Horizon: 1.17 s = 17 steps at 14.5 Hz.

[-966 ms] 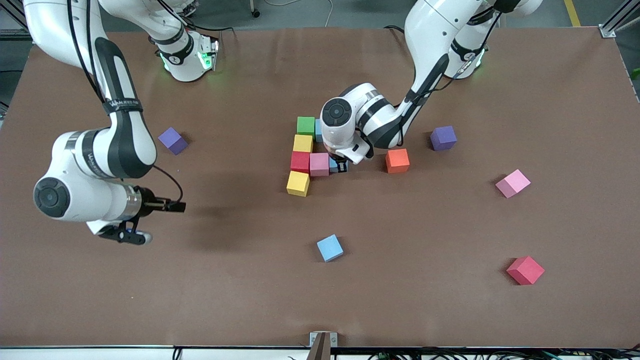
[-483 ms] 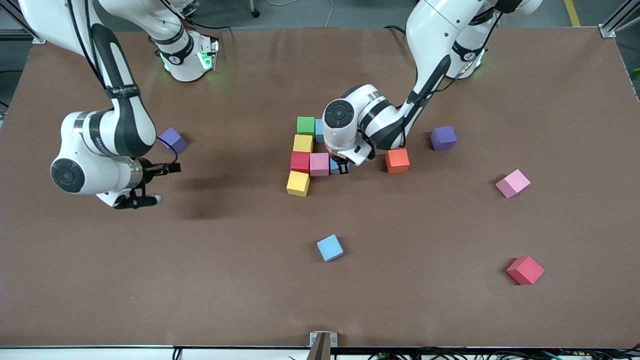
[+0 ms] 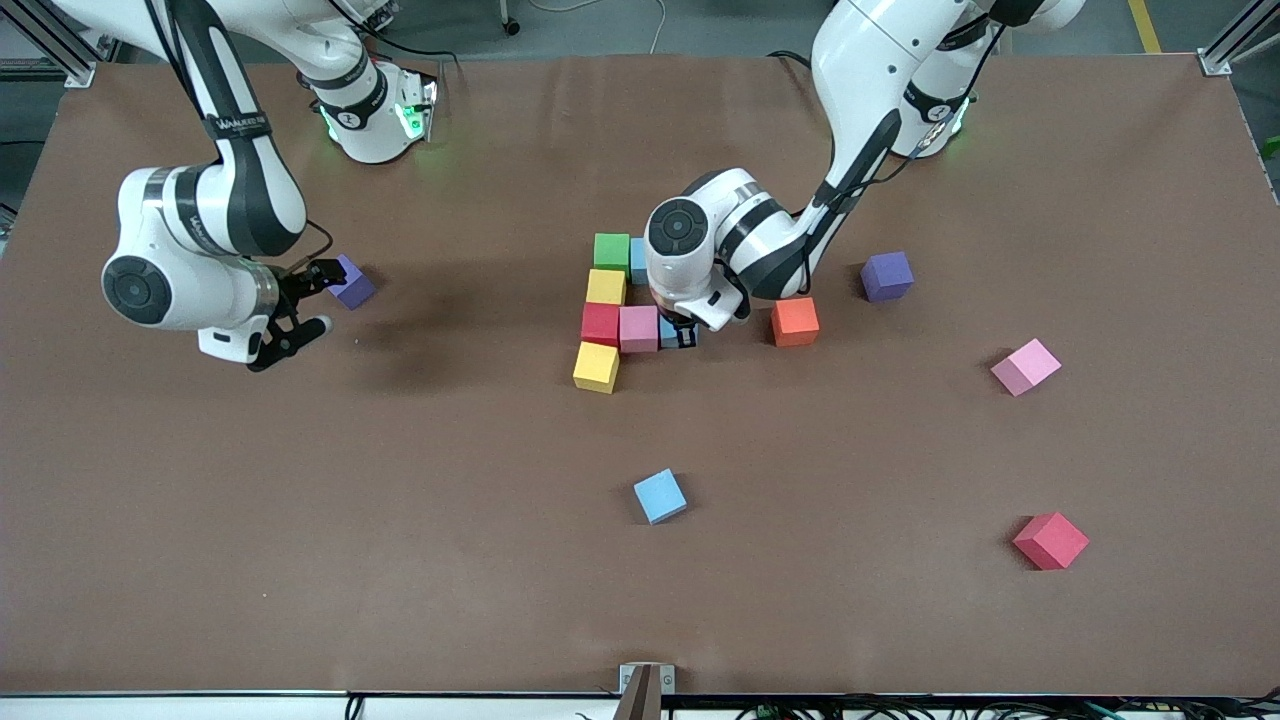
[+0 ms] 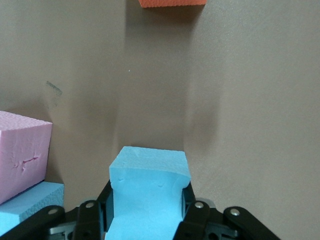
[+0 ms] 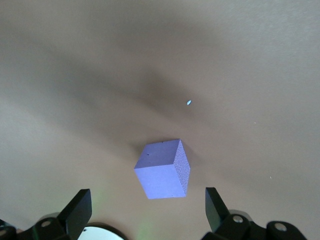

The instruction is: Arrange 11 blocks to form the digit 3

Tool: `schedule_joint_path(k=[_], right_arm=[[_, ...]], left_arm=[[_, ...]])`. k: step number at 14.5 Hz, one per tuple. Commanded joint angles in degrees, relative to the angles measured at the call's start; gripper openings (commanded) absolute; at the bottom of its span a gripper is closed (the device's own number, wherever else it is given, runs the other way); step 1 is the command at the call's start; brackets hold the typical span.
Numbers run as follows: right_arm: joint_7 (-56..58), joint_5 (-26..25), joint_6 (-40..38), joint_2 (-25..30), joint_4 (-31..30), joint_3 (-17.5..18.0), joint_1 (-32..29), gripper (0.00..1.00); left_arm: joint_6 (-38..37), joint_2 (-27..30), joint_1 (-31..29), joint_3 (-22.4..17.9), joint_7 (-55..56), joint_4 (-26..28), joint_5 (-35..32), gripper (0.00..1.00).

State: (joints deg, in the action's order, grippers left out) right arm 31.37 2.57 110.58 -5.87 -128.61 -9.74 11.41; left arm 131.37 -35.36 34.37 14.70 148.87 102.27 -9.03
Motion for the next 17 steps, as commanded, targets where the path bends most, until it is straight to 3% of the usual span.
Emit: schedule_joint_path(k=[1, 4, 5, 6, 7, 8, 10, 17], right_arm=[[5.35, -1.25, 8.39, 4.90, -10.14, 1.48, -3.75, 1.00], [9.93, -2.39, 14.65, 6.83, -16.92, 1.48, -5.95, 1.00], [10.11, -2.39, 15.71, 7.10, -18.07, 1.48, -6.04, 1.00], [10.64, -2.39, 16.67, 7.45, -18.78, 1.48, -5.87, 1.00], [10.73, -2.39, 17.64, 7.45, -19.39, 1.65, -5.61, 1.00], [10.73, -2.39, 19.04, 7.54, -20.10, 2.35, -5.61, 1.00], [10.82, -3.01, 23.43, 7.63, -22.38, 3.06, -5.61, 1.00], [11.08, -5.47, 29.24, 7.80, -26.16, 3.15, -5.61, 1.00]], left_arm=[[2.48, -0.59, 0.61, -0.47, 0.46, 0.83, -0.11, 0.03], [2.48, -0.59, 0.61, -0.47, 0.46, 0.83, -0.11, 0.05], [2.48, -0.59, 0.61, -0.47, 0.37, 0.83, -0.11, 0.11], [2.48, -0.59, 0.53, -0.47, 0.37, 0.83, -0.11, 0.26], [2.48, -0.59, 0.53, -0.47, 0.29, 0.83, -0.11, 0.49], [2.48, -0.59, 0.53, -0.47, 0.28, 0.83, -0.11, 0.55], [2.39, -0.59, 0.53, -0.55, 0.28, 0.65, -0.11, 1.00], [0.12, 1.16, 0.35, -0.38, -0.24, 0.39, -0.55, 1.00]])
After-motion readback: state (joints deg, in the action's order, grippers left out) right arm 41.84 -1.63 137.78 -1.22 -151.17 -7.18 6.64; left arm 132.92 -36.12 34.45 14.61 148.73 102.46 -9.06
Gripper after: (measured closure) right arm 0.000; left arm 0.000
